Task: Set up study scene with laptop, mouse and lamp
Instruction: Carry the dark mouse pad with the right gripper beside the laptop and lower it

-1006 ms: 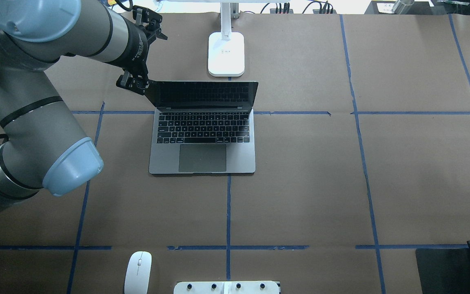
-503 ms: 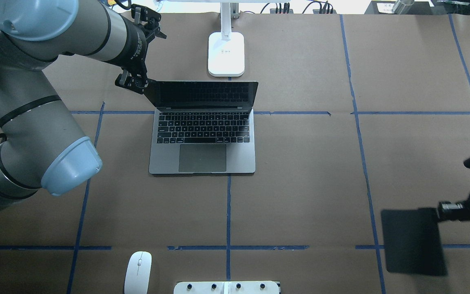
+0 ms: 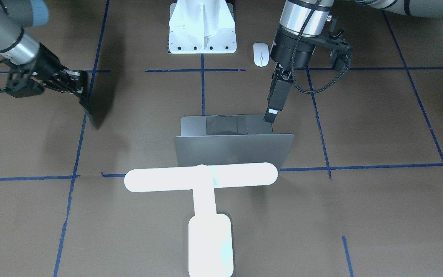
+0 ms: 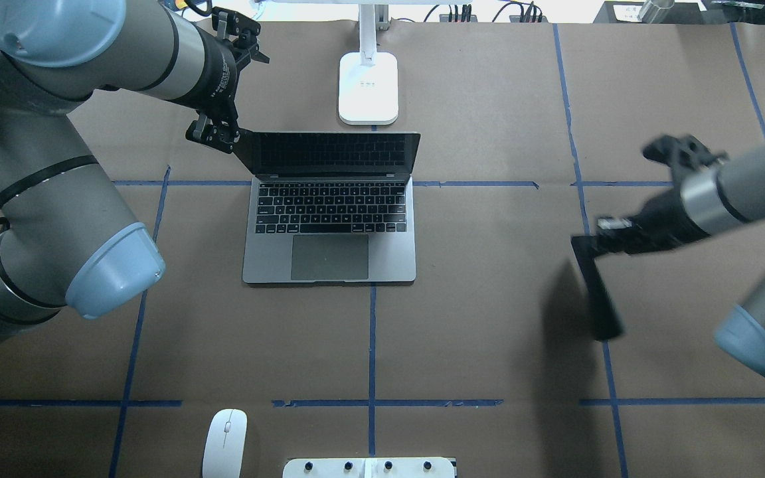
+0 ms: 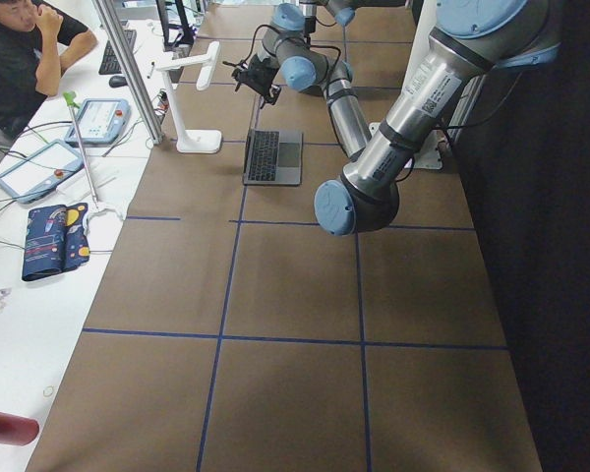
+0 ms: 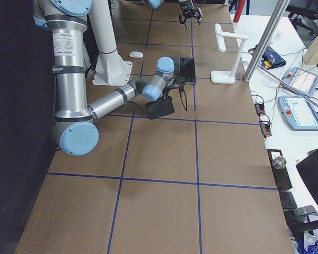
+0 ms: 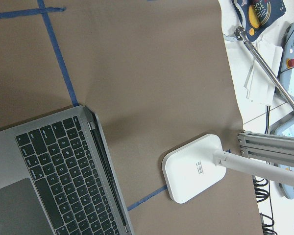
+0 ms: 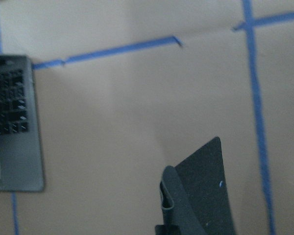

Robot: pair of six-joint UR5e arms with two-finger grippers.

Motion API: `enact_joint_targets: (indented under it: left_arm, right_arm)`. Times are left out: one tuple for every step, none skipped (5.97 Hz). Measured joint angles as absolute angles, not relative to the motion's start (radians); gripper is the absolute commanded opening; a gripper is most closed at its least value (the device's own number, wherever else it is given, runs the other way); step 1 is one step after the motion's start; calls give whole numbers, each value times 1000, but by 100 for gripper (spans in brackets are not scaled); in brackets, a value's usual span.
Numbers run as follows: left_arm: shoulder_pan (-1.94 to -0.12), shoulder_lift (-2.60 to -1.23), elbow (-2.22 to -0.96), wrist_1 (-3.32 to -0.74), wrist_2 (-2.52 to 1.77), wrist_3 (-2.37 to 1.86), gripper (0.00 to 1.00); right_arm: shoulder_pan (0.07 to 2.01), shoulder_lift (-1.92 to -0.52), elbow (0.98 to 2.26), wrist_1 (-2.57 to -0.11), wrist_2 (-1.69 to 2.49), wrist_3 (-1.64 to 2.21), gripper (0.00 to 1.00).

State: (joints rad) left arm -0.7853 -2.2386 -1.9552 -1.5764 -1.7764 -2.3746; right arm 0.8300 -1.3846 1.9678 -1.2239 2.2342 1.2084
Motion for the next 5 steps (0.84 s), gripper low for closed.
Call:
enact_joint_targets:
  left_arm:
    - [-786, -2238, -1956, -1576, -1776, -2375, 100]
    - [-786, -2232, -1957, -1576, -1776, -2375, 100]
    - [-786, -2224, -1959, -1577, -1776, -2375, 100]
    - [-786, -2219, -1961, -1577, -1776, -2375, 100]
    - [-785, -2217, -1962, -1578, -1776, -2376, 100]
  right_arm:
    - [848, -1192, 1905, -1358, 2233, 1207, 0]
    - [858, -1068, 1806, -1407, 2225, 1201, 0]
    - [865, -1004, 1675, -1381, 2206, 1190, 0]
    - [880, -984, 1549, -1325, 2183, 1148, 0]
    - [907, -980, 1444, -1290, 2168, 1059, 0]
